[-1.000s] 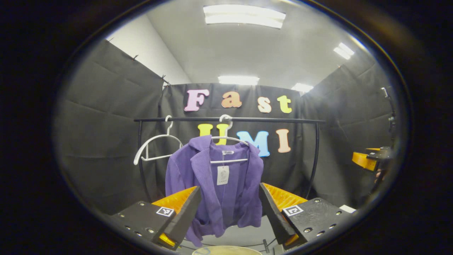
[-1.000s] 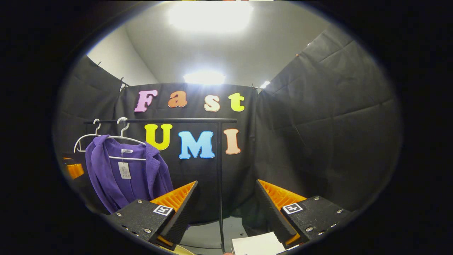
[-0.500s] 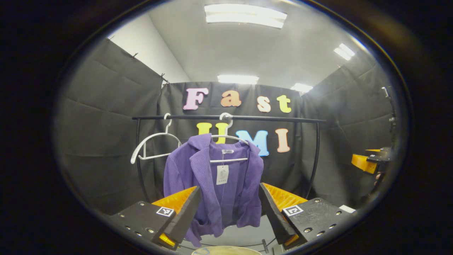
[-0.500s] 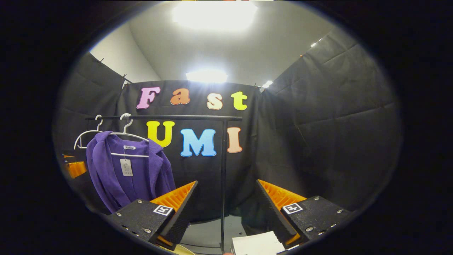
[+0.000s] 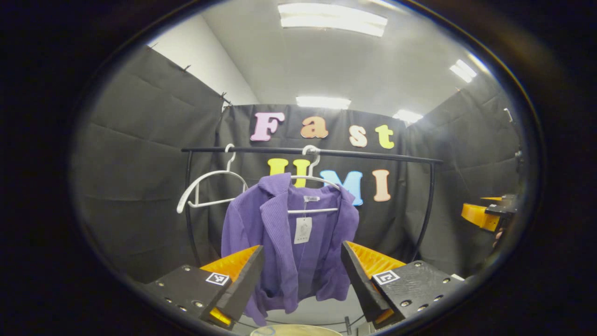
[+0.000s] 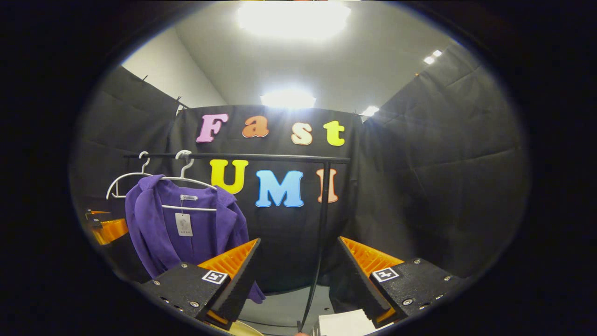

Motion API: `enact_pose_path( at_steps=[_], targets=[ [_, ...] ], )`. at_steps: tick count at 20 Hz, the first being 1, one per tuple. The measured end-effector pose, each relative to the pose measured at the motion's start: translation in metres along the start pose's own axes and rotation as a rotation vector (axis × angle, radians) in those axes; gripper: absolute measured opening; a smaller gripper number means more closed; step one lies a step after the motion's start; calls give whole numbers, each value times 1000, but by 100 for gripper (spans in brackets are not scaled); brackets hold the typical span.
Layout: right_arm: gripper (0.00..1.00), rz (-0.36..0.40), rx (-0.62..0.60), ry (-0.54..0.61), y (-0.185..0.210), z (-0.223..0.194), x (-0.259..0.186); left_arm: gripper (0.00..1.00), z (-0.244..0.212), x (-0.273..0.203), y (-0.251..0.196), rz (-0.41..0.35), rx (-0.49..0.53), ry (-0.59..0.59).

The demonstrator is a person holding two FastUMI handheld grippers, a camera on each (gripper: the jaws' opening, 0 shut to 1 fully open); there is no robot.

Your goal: Grasp the clothes on the hanger with both hands and then place them into the laundry hamper below.

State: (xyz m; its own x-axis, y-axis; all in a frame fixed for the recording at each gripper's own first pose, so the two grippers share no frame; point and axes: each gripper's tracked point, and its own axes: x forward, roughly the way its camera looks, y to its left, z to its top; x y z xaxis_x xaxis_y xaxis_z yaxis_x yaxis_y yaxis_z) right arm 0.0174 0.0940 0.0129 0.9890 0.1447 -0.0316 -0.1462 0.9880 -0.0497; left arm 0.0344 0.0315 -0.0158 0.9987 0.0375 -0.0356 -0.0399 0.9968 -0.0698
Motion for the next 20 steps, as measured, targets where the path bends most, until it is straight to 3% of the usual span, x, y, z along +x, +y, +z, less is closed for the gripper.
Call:
enact_pose_path(
  at_steps=[7,9,15,19,20],
  targets=[
    [96,196,54,28,85,32,46,99,22,27,26,89,16,2],
    [97,217,63,33,98,33,64,94,23,39,33,113,1,13],
    [97,266,107,78,131,17,126,99,23,88,50,196,-5,34],
    [97,302,124,132,155,-12,175,99,6,126,54,243,-20,82],
    [97,304,121,140,160,-19,187,94,3,135,54,257,-22,93]
  ],
)
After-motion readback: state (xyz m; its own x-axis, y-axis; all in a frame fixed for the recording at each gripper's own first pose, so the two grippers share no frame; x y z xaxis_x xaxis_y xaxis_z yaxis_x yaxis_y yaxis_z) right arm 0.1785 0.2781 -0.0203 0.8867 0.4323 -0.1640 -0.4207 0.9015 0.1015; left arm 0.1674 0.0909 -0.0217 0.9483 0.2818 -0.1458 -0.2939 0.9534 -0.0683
